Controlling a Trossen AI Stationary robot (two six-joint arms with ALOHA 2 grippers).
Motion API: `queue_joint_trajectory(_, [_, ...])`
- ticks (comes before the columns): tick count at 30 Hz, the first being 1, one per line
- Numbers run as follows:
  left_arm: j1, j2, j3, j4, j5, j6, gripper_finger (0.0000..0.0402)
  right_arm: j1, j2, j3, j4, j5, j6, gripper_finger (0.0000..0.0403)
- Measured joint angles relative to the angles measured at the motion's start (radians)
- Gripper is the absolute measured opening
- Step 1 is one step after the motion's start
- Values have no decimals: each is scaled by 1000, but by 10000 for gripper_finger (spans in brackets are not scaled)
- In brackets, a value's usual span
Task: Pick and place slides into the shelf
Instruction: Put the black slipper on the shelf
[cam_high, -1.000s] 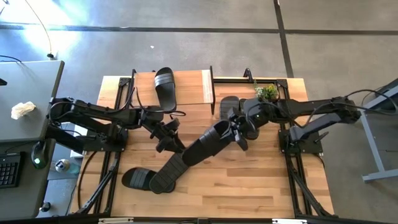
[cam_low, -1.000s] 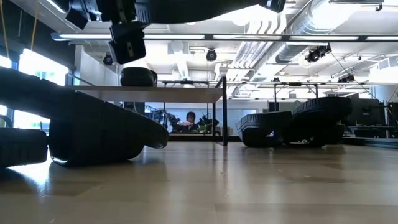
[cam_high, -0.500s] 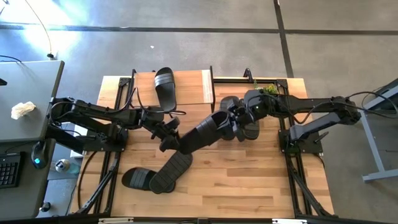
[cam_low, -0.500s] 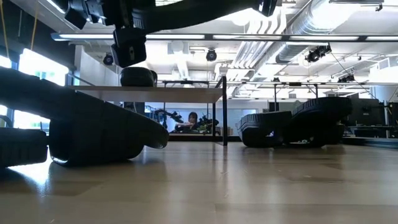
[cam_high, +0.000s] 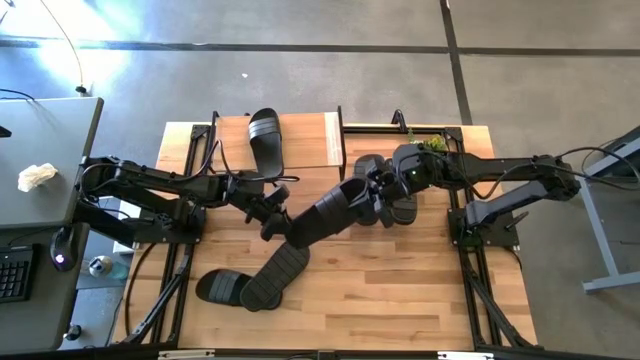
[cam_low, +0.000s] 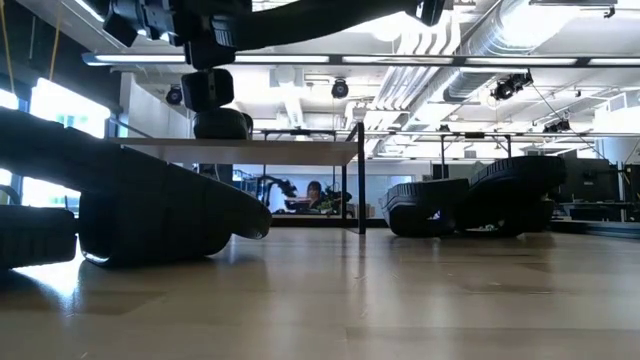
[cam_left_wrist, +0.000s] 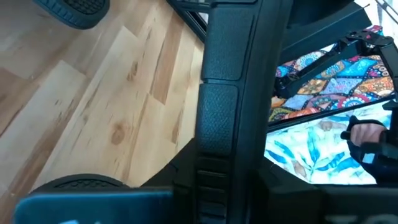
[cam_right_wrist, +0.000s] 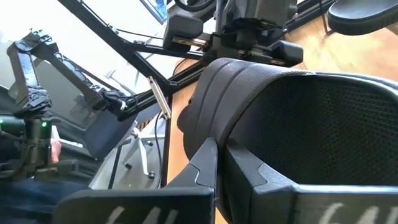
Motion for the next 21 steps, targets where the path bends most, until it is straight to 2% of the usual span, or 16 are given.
queue_joint_trajectory(7, [0,0,1,9,-45,-5,58,0,-27,0,-8,47,22,24])
queue_joint_trajectory(16, [0,0,-1,73,-85,-31,55,0,-143,2,-48,73,68,103])
queue_joint_trajectory(19, [-1,0,-1,124,-138,-49,55,15,-199,2,-58,165,87,124])
queue_joint_trajectory(21, [0,0,-1,179,-185,-58,55,53,-239,2,-64,304,92,132])
